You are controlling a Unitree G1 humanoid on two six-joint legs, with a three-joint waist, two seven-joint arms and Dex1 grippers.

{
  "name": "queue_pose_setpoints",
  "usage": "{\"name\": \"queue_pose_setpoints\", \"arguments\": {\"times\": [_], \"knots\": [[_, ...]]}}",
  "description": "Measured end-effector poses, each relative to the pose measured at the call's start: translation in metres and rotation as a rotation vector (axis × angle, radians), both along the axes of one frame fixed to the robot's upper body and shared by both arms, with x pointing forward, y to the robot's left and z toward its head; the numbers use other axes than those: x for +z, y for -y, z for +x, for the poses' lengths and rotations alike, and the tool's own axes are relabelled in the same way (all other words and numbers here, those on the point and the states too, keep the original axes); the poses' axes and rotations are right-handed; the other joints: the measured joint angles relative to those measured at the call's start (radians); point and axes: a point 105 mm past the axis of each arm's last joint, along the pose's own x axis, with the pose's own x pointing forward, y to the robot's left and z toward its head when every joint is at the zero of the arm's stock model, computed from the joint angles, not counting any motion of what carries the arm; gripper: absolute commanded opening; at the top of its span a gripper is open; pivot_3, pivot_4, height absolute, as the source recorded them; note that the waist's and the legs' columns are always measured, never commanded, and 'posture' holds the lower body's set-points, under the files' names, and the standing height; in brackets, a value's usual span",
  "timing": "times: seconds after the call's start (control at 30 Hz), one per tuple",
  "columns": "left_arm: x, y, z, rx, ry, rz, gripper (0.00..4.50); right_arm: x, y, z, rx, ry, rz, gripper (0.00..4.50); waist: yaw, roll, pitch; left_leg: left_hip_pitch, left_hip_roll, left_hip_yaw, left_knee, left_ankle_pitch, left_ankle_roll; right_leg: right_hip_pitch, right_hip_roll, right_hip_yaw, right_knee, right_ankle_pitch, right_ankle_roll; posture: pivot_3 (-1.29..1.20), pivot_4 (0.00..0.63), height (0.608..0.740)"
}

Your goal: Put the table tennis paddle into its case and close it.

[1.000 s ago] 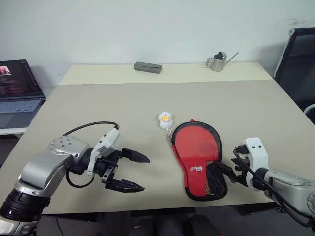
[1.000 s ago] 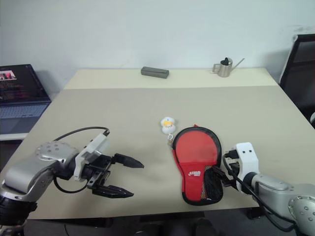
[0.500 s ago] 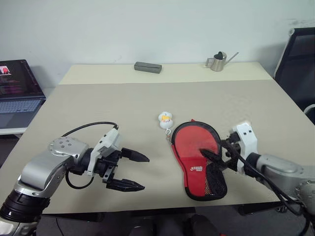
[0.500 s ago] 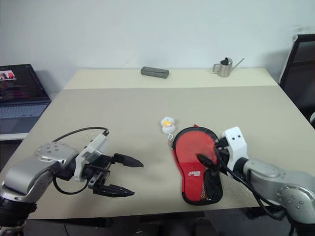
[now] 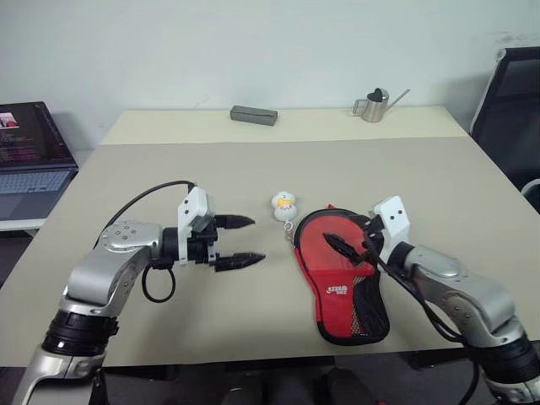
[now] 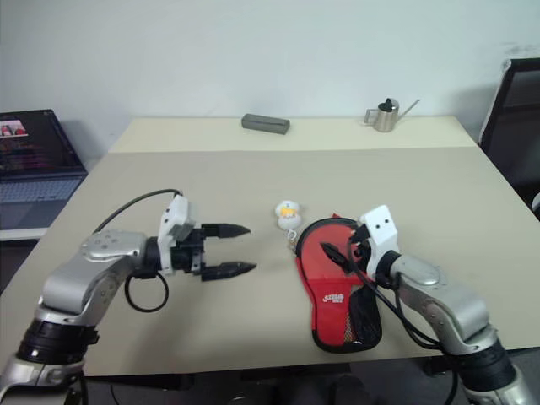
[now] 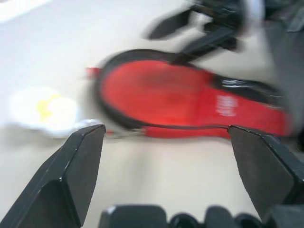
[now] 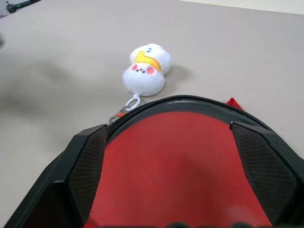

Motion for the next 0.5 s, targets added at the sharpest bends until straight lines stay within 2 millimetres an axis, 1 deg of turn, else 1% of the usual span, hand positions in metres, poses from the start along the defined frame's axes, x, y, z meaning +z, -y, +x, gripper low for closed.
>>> {"name": "queue_pose_setpoints", "arguments": {"times": [0.07,0.13,0.23,0.4,0.5], "knots": [[-0.004,-0.002,0.009,0.053,0.02,0.014,4.5,-0.011,-0.002,0.005,-0.005,-0.003,-0.001,4.47,0.0,0.0,0.0,0.0,0.0,0.0,0.0,0.0,0.0,0.0,0.0,0.0,0.0,0.0,0.0,0.0,0.15,0.74],[-0.007,-0.003,0.017,0.098,0.036,0.013,4.5,-0.021,0.0,0.011,-0.034,-0.004,-0.002,4.47,0.001,0.0,0.0,0.0,0.0,0.0,0.0,0.0,0.0,0.0,0.0,0.0,0.0,0.001,0.0,0.0,0.15,0.74],[-0.008,0.003,0.027,0.141,0.066,0.007,4.5,-0.038,0.003,0.017,-0.069,-0.024,-0.005,4.47,0.001,0.0,0.0,0.0,-0.001,0.0,0.001,0.0,-0.001,0.0,0.0,0.0,0.0,0.001,0.0,0.0,0.15,0.74],[-0.016,0.015,0.035,0.169,0.053,-0.014,4.5,-0.041,-0.001,0.019,-0.069,0.015,0.021,4.47,0.0,0.0,0.0,0.001,0.0,0.0,0.001,0.0,-0.001,0.0,0.0,0.0,0.001,0.001,0.0,0.0,0.15,0.74],[-0.017,0.016,0.04,0.192,0.055,-0.017,4.5,-0.042,-0.004,0.018,-0.059,0.04,0.041,4.47,-0.003,0.0,0.0,0.002,0.001,0.0,0.001,0.0,-0.001,0.0,0.002,0.001,0.002,0.002,-0.001,0.0,0.15,0.74]]}}
